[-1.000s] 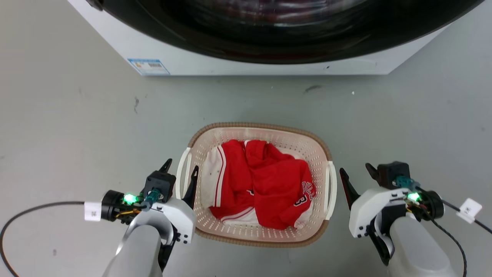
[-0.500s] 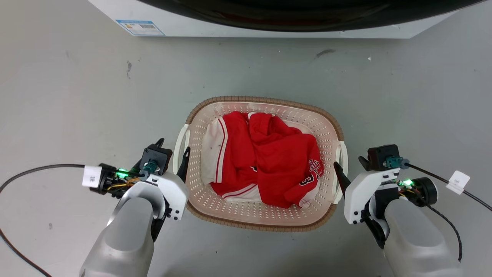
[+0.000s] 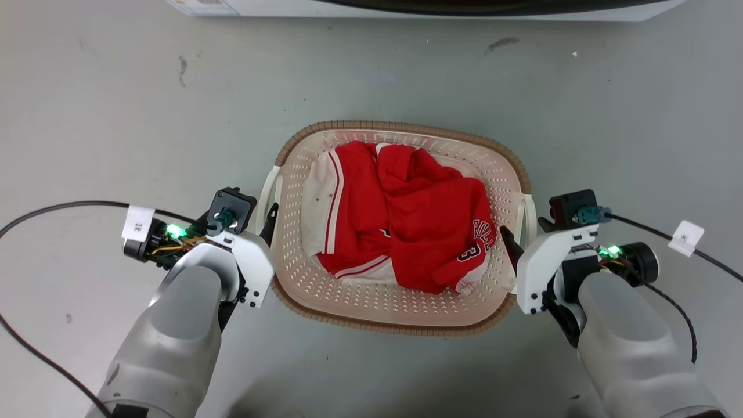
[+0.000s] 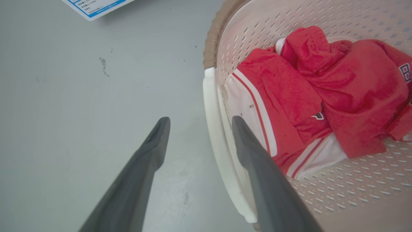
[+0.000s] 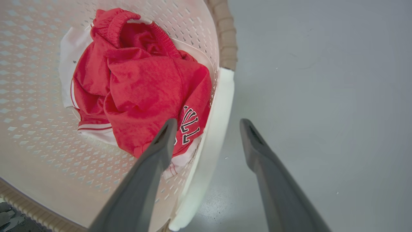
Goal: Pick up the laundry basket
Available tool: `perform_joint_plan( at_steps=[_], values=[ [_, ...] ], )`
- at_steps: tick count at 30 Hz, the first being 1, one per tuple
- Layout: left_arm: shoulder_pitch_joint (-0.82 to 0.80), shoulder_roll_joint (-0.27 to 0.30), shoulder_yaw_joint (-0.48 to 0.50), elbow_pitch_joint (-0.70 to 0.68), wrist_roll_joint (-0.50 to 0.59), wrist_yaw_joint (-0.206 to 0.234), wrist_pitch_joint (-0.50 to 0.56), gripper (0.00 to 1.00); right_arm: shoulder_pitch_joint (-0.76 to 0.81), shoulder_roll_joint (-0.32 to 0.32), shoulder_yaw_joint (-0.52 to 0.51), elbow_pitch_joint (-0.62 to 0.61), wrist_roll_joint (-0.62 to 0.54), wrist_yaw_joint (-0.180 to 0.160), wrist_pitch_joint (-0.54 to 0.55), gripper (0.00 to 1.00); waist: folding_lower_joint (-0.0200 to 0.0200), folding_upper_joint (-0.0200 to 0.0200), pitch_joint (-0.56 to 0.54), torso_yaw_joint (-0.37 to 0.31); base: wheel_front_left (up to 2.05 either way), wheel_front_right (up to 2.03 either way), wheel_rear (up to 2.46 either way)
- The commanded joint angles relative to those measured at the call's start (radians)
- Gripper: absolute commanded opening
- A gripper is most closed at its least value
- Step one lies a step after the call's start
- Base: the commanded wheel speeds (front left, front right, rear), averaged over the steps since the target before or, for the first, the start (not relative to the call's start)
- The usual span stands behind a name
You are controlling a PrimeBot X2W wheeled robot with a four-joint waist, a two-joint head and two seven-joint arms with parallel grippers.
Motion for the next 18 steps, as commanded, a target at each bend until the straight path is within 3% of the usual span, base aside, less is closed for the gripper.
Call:
perform_joint_plan(
  at_steps=[1, 11, 18],
  values=[
    [-0.015, 0.002, -0.007, 0.013, -0.002, -0.001, -0.003, 1.00, -0.021, -0.001, 0.002, 0.006, -0.002, 0.000, 0.003, 1.00, -0.0001, 0.0000, 0.010, 0.003, 0.00, 0.00, 0.00],
    [-0.105, -0.012, -0.092, 0.122, -0.043, -0.008, 0.010, 1.00, -0.069, -0.001, 0.007, 0.039, -0.033, -0.001, 0.033, 1.00, -0.0001, 0.0000, 0.055, 0.002, 0.00, 0.00, 0.00],
    [-0.125, -0.021, -0.161, 0.143, -0.135, -0.009, 0.039, 1.00, -0.077, -0.001, 0.000, 0.049, -0.041, 0.000, 0.042, 1.00, -0.0001, 0.0000, 0.075, 0.003, 0.00, 0.00, 0.00]
  ],
)
